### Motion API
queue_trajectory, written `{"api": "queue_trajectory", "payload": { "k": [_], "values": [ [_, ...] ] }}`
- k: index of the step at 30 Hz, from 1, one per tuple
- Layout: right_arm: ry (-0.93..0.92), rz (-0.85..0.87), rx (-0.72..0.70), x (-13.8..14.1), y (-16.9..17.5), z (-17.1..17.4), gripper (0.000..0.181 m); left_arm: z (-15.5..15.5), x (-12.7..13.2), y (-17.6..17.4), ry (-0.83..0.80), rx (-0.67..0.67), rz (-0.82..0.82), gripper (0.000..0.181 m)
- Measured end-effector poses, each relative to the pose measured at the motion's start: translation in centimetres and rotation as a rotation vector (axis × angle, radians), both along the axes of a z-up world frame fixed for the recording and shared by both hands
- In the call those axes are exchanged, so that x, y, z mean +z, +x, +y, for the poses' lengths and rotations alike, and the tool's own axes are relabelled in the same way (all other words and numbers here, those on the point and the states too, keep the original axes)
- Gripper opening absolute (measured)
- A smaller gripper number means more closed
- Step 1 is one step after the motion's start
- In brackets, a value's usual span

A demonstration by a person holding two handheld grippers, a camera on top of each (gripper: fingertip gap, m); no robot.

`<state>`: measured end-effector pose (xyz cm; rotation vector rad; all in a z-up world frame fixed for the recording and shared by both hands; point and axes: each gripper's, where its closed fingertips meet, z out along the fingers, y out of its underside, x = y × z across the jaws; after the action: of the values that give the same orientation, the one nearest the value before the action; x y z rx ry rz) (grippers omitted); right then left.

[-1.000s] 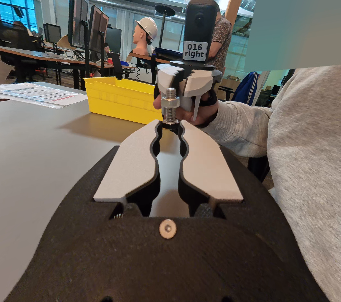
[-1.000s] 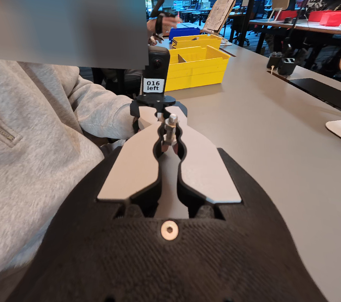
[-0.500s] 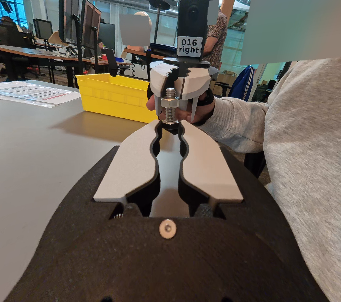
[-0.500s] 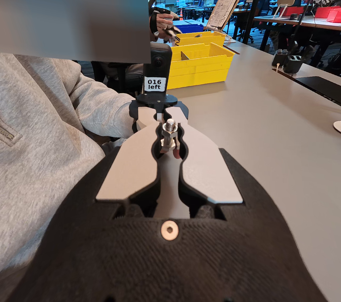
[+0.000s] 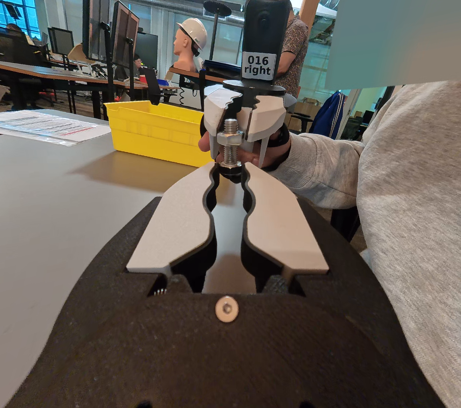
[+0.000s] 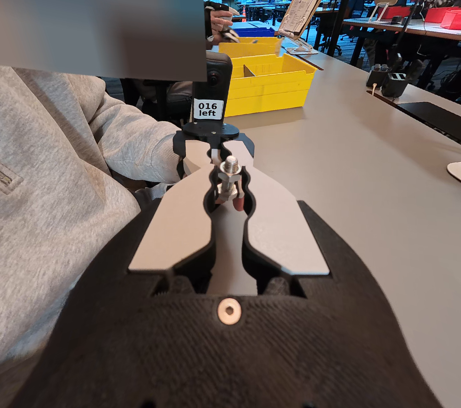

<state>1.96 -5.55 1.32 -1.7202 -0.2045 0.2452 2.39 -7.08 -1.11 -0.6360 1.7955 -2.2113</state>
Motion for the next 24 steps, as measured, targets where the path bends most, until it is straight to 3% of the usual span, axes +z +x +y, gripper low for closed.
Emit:
{"api": "queue_trajectory", "payload": {
  "k": [24],
  "values": [
    [0.020, 0.017, 0.007, 0.36, -0.06, -0.02, 0.015, -0.32, -0.23, -0.10, 0.015, -0.014, 0.003, 0.017]
  ]
}}
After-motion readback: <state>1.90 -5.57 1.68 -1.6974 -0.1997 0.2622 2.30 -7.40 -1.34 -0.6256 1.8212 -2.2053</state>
